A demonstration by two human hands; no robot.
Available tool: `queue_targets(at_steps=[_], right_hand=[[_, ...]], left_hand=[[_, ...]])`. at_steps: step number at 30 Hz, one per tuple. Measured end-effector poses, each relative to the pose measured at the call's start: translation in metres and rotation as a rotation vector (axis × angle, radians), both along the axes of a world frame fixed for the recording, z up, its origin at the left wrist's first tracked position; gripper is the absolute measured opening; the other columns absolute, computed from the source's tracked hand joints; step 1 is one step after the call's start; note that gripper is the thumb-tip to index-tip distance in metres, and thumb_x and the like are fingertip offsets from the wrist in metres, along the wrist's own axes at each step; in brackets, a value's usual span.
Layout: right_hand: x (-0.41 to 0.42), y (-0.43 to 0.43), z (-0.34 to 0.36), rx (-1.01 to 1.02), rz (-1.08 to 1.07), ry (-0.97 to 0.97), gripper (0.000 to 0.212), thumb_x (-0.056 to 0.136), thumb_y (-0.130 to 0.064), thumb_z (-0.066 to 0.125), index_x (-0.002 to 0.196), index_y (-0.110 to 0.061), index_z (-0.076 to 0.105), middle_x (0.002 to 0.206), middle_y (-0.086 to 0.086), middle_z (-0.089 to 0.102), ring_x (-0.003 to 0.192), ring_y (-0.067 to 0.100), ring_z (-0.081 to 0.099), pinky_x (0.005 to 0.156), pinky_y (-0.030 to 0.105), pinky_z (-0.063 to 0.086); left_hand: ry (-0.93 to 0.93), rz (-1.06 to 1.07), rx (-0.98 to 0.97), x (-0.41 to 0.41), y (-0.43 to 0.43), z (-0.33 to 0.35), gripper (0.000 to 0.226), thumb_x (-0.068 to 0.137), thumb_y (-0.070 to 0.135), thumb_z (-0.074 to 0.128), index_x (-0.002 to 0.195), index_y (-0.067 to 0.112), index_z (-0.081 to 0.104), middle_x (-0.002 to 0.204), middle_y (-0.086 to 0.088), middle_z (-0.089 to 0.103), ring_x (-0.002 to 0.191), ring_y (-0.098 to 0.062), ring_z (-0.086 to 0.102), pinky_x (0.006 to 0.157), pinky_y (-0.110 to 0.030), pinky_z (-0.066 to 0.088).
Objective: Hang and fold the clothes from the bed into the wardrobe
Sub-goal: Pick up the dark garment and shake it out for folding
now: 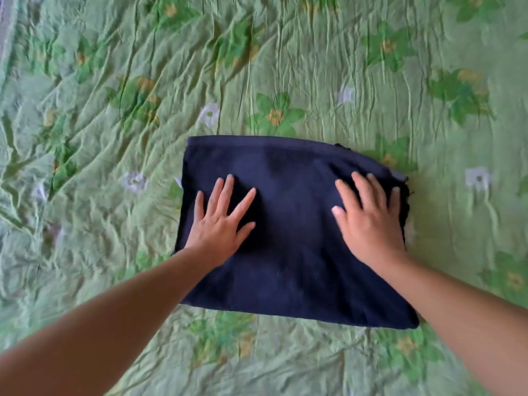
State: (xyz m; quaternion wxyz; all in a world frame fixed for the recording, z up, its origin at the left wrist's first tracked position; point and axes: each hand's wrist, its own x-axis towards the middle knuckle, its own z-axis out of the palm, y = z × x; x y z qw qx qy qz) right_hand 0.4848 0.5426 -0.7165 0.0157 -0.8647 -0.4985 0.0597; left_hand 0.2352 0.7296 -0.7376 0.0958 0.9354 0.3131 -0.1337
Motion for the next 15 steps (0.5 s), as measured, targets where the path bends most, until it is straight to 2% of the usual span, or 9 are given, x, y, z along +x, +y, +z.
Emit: queue_targets(at_steps=[2,4,7,9,12,15], right_hand=[[0.020,-0.003,-0.003,0.052,-0.156,-0.043,0.049,0.101,-0.026,0.054,0.148,-0.014,0.046,0.150,0.019,0.043,0.132,0.042,0.045,0.103,0.066,0.036],[0.042,0.007,0.001,0.040,-0.257,-0.002,0.048,0.097,-0.020,0.058,0.144,-0.014,0.049,0.138,0.020,0.050,0.118,0.044,0.049,0.088,0.060,0.046],[0.057,0.019,0.012,-0.042,-0.213,0.000,0.032,0.090,-0.015,0.065,0.120,-0.009,0.060,0.116,0.019,0.059,0.106,0.043,0.053,0.080,0.054,0.047],[0.064,0.026,0.022,-0.021,-0.158,0.009,0.020,0.088,-0.016,0.065,0.106,-0.007,0.060,0.103,0.018,0.061,0.099,0.041,0.055,0.076,0.050,0.046],[0.083,0.040,0.036,0.090,-0.222,0.044,0.018,0.089,-0.015,0.065,0.100,-0.006,0.055,0.095,0.020,0.061,0.093,0.043,0.058,0.068,0.046,0.046],[0.101,0.046,0.037,0.052,-0.231,-0.039,0.027,0.092,-0.023,0.068,0.101,-0.007,0.049,0.088,0.022,0.063,0.085,0.042,0.061,0.068,0.047,0.048]], left_hand=[[0.016,0.063,-0.017,-0.004,-0.001,-0.011,0.069,0.098,0.062,0.030,0.158,0.043,0.001,0.168,-0.009,-0.010,0.154,-0.028,-0.009,0.121,-0.061,0.005],[0.021,0.065,-0.004,-0.002,-0.001,-0.015,0.069,0.097,0.063,0.027,0.158,0.043,0.001,0.168,-0.009,-0.010,0.154,-0.028,-0.010,0.121,-0.061,0.003],[0.022,0.055,-0.015,-0.002,0.000,-0.014,0.069,0.097,0.063,0.027,0.158,0.044,0.001,0.168,-0.009,-0.010,0.154,-0.028,-0.010,0.121,-0.061,0.004],[0.029,0.052,-0.031,-0.003,0.004,-0.009,0.069,0.097,0.063,0.030,0.157,0.045,0.000,0.168,-0.008,-0.010,0.155,-0.027,-0.009,0.121,-0.060,0.007],[0.063,0.035,-0.049,-0.003,0.009,-0.004,0.071,0.097,0.063,0.029,0.155,0.048,-0.008,0.167,-0.005,-0.013,0.154,-0.025,-0.011,0.121,-0.059,0.010],[0.070,0.015,-0.043,-0.004,0.011,-0.003,0.070,0.098,0.063,0.027,0.155,0.047,-0.011,0.167,-0.006,-0.017,0.154,-0.026,-0.012,0.121,-0.059,0.010]])
